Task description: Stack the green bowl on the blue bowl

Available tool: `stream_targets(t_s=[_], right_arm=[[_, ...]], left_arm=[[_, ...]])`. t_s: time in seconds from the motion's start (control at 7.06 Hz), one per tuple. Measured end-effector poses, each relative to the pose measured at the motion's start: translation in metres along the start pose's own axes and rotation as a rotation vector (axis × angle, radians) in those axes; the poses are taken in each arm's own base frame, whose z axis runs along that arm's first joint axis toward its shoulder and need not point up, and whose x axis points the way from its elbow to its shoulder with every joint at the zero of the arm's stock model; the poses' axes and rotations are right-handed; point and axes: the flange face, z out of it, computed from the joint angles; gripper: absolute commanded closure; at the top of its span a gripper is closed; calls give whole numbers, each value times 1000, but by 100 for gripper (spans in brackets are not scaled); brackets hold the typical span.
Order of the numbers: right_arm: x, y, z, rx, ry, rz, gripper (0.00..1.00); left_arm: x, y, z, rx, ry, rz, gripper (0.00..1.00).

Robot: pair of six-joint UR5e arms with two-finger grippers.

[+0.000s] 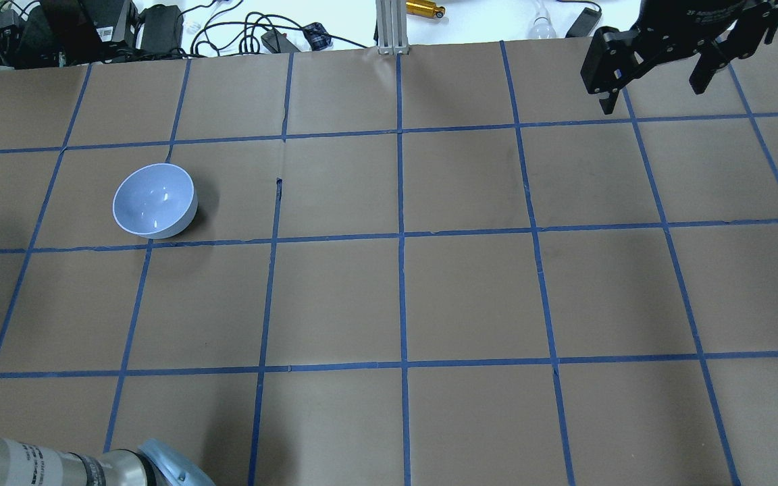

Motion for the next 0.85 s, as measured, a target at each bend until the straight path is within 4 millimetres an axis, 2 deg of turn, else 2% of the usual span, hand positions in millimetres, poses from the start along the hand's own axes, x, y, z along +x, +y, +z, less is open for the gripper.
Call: stream_targets(t_s=[0.28,0.42,0.57,0.71,0.85], right_arm=[[0,0,0,0,0,0,0],[0,0,0,0,0,0,0],[0,0,0,0,0,0,0],[0,0,0,0,0,0,0],[0,0,0,0,0,0,0]], left_arm=[[-55,-97,-53,-10,-40,88,100],[-73,-146,-74,-23,-59,105,100],[-87,-194,-79,-15,-63,86,100],[-97,-244,-70,7,-52,53,100],[-102,-283,-53,21,-43,35,100]])
